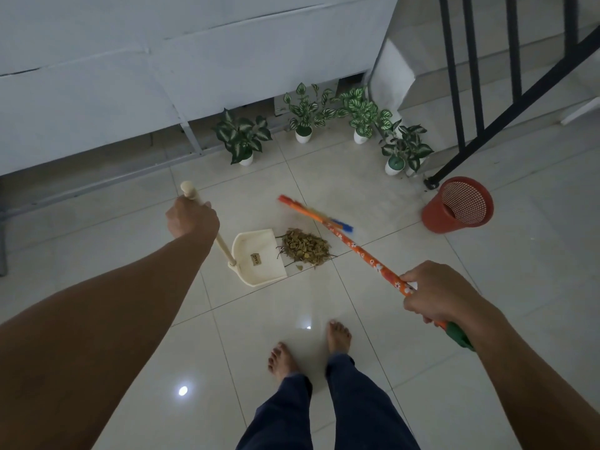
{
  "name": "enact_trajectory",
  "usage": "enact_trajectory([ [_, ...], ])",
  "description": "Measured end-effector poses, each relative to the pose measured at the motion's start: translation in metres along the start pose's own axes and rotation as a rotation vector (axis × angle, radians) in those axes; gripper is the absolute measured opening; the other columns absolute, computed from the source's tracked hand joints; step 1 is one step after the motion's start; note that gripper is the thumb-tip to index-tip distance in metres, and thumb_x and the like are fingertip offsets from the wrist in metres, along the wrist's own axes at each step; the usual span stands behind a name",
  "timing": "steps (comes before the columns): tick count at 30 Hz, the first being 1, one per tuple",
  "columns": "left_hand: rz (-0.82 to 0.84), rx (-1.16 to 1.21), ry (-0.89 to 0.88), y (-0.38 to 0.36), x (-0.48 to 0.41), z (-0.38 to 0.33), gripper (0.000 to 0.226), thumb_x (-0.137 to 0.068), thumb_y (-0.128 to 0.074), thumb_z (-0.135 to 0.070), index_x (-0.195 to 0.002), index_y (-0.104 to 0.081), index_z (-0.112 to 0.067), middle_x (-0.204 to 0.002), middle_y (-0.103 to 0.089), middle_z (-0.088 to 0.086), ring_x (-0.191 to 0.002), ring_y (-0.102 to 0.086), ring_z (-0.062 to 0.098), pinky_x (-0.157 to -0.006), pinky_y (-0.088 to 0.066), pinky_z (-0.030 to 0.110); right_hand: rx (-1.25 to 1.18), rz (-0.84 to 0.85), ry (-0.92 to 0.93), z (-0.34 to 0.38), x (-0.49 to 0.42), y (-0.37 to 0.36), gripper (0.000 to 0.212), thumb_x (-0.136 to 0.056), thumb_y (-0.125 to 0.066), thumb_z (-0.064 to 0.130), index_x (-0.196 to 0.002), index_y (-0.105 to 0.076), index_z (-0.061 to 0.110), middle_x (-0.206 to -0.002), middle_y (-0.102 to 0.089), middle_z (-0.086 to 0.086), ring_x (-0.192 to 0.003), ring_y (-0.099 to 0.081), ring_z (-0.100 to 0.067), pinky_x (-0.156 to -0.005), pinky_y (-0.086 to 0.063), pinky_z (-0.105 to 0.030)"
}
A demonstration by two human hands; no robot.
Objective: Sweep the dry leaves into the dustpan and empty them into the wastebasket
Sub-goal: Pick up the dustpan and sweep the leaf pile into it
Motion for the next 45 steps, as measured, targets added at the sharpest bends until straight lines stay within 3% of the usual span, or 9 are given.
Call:
enact_trajectory([
  [6,0.003,0.009,-0.01,0.0,0.002,0.002,0.035,-0.092,-0.066,-0.024,-0.121,-0.061,-0.005,-0.112,-0.067,0.013,-0.1,-0.066,0.029,-0.075,-0.049,0.032,-0.101,-0.015,-0.075,0.001,-0.027,-0.024,0.021,-0.085,-0.066,0.014,-0.105,-0.068,0.008,-0.069,-0.07,-0.002,-0.051,-0.069,-0.011,-0.05,-0.056,-0.021],
  [14,-0.007,0.006,-0.013,0.001,0.003,0.007,0.034,-0.092,-0.066,-0.024,-0.12,-0.061,-0.006,-0.111,-0.067,0.012,-0.099,-0.066,0.028,-0.078,-0.052,0.034,0.115,0.055,0.045,0.004,-0.008,-0.034,0.033,-0.087,-0.066,0.019,-0.12,-0.068,0.015,-0.092,-0.073,-0.002,-0.066,-0.071,-0.014,-0.06,-0.056,-0.018],
  [19,-0.003,-0.014,-0.039,-0.002,0.006,0.0,0.034,-0.092,-0.066,-0.024,-0.12,-0.061,-0.005,-0.112,-0.067,0.014,-0.1,-0.065,0.029,-0.079,-0.05,0.034,-0.077,0.008,0.021,-0.011,0.013,-0.04,0.042,-0.089,-0.068,0.018,-0.13,-0.063,0.02,-0.089,-0.071,0.001,-0.058,-0.068,-0.012,-0.044,-0.044,-0.012],
  [23,-0.013,-0.013,-0.035,-0.002,0.01,0.0,0.035,-0.093,-0.065,-0.024,-0.121,-0.061,-0.005,-0.112,-0.067,0.014,-0.101,-0.065,0.028,-0.079,-0.051,0.033,-0.153,-0.062,-0.043,-0.021,0.006,-0.055,0.025,-0.088,-0.067,0.019,-0.112,-0.069,0.014,-0.081,-0.071,0.001,-0.06,-0.069,-0.013,-0.056,-0.055,-0.019],
  [28,-0.021,0.011,-0.025,-0.002,0.01,0.005,0.034,-0.092,-0.066,-0.025,-0.12,-0.061,-0.006,-0.111,-0.067,0.013,-0.098,-0.065,0.027,-0.08,-0.054,0.034,-0.51,0.067,-0.144,-0.029,-0.015,-0.077,0.011,-0.079,-0.068,0.004,-0.089,-0.071,0.005,-0.065,-0.069,-0.006,-0.047,-0.061,-0.011,-0.048,-0.053,-0.02],
  [31,-0.027,0.017,-0.025,-0.004,0.011,0.006,0.034,-0.091,-0.067,-0.025,-0.12,-0.061,-0.008,-0.111,-0.068,0.011,-0.1,-0.065,0.028,-0.081,-0.054,0.035,-0.533,0.104,-0.105,-0.021,-0.017,-0.084,0.027,-0.077,-0.068,0.002,-0.103,-0.074,0.006,-0.068,-0.071,-0.007,-0.047,-0.062,-0.012,-0.047,-0.053,-0.022],
  [35,-0.04,0.031,-0.024,-0.008,0.014,0.003,0.034,-0.09,-0.067,-0.025,-0.12,-0.061,-0.008,-0.112,-0.067,0.01,-0.1,-0.065,0.026,-0.08,-0.052,0.033,-0.34,0.12,0.08,0.005,-0.013,-0.087,0.055,-0.08,-0.067,0.008,-0.134,-0.061,0.017,-0.079,-0.072,0.0,-0.05,-0.066,-0.011,-0.046,-0.052,-0.019],
  [40,-0.05,0.008,-0.026,-0.012,0.018,0.002,0.035,-0.09,-0.068,-0.025,-0.119,-0.062,-0.008,-0.113,-0.068,0.011,-0.101,-0.065,0.027,-0.084,-0.055,0.036,-0.321,0.11,0.212,0.0,0.003,-0.075,0.057,-0.082,-0.07,0.013,-0.137,-0.058,0.023,-0.075,-0.067,0.008,-0.05,-0.066,-0.011,-0.049,-0.053,-0.018],
  [45,-0.053,0.011,-0.002,-0.011,0.019,0.002,0.036,-0.09,-0.068,-0.025,-0.12,-0.061,-0.008,-0.113,-0.067,0.011,-0.101,-0.065,0.028,-0.086,-0.056,0.039,-0.347,0.04,0.207,-0.031,0.013,-0.057,0.054,-0.083,-0.071,0.014,-0.134,-0.06,0.026,-0.068,-0.069,0.009,-0.051,-0.068,-0.016,-0.047,-0.052,-0.017],
])
Point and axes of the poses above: each hand's wrist, its own x-axis away from the middle knuckle, its own y-axis out of the back of the hand, z = x × y, the point moved 10 cm from there along -x, towards the middle knuckle
